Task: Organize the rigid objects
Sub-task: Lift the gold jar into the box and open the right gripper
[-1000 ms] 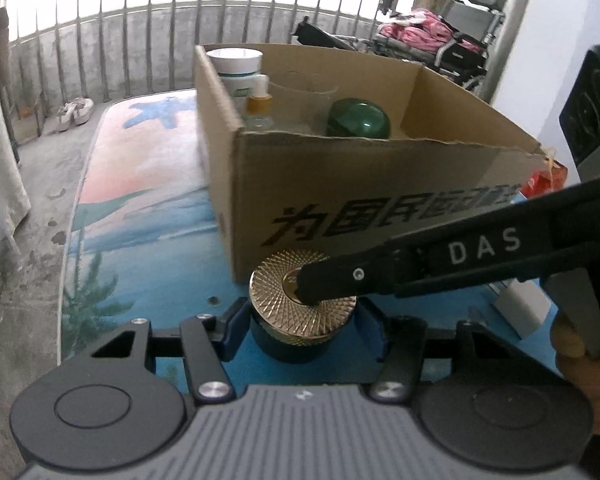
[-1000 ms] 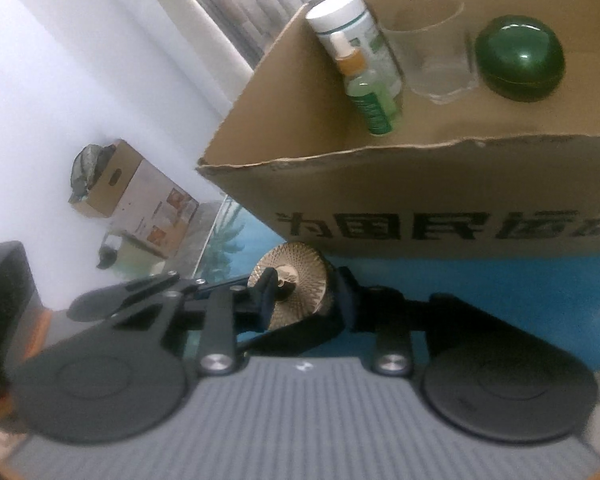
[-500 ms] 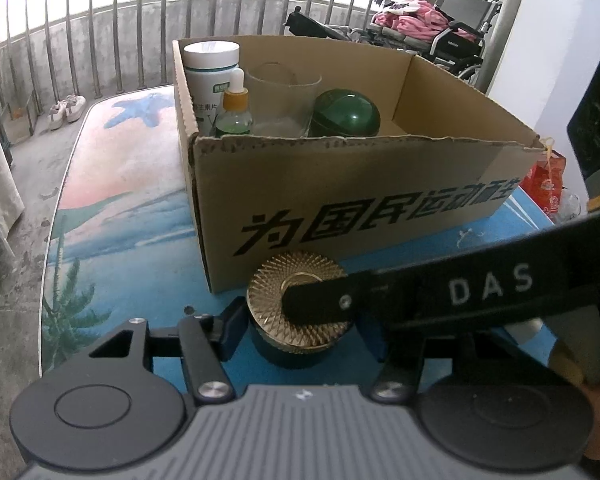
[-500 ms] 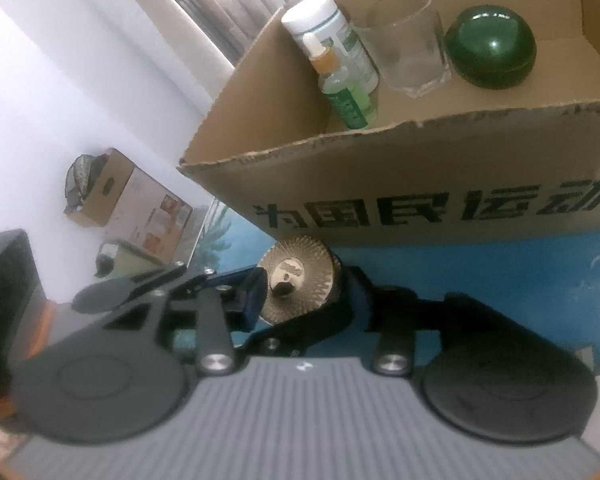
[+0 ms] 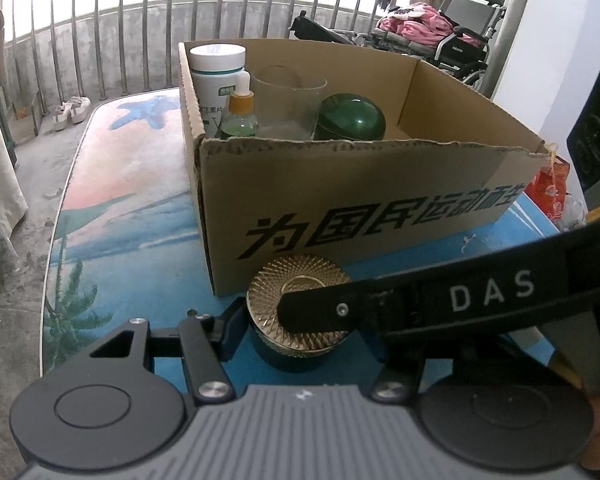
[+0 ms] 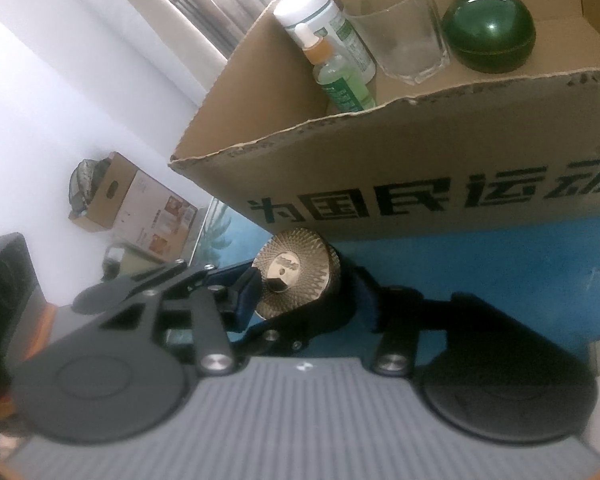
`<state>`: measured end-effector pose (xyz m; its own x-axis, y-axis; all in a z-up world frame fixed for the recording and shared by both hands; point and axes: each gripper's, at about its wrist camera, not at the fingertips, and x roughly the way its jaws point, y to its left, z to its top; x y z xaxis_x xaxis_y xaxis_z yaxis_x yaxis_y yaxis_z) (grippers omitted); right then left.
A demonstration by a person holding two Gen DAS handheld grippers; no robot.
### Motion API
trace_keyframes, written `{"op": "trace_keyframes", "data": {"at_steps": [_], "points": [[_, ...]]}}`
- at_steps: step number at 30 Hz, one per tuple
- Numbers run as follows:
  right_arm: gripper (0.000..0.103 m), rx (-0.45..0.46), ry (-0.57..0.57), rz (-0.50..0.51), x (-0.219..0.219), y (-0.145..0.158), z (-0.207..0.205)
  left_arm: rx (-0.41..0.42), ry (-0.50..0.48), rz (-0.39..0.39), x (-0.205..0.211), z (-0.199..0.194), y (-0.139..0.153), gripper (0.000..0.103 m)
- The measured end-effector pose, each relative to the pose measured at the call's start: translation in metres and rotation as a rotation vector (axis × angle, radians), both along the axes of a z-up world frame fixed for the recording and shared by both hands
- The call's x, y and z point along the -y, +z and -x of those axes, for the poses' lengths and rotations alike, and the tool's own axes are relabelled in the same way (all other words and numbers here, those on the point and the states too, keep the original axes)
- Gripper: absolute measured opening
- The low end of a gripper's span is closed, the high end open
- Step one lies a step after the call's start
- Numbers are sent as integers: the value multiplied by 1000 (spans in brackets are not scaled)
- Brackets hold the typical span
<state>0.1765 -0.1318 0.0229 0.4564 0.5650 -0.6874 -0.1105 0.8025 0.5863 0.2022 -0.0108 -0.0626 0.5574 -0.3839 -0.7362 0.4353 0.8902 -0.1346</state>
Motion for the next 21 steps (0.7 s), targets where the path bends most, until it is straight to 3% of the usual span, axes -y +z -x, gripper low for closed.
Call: {"op": "trace_keyframes", "data": {"at_steps": [11,21], "points": [[48,13,10,3,-5,6,2,23,11,-3,-2,7,9,59],[48,79,6,2,-3,37,30,102,10,6,-3,43,42,59]]}}
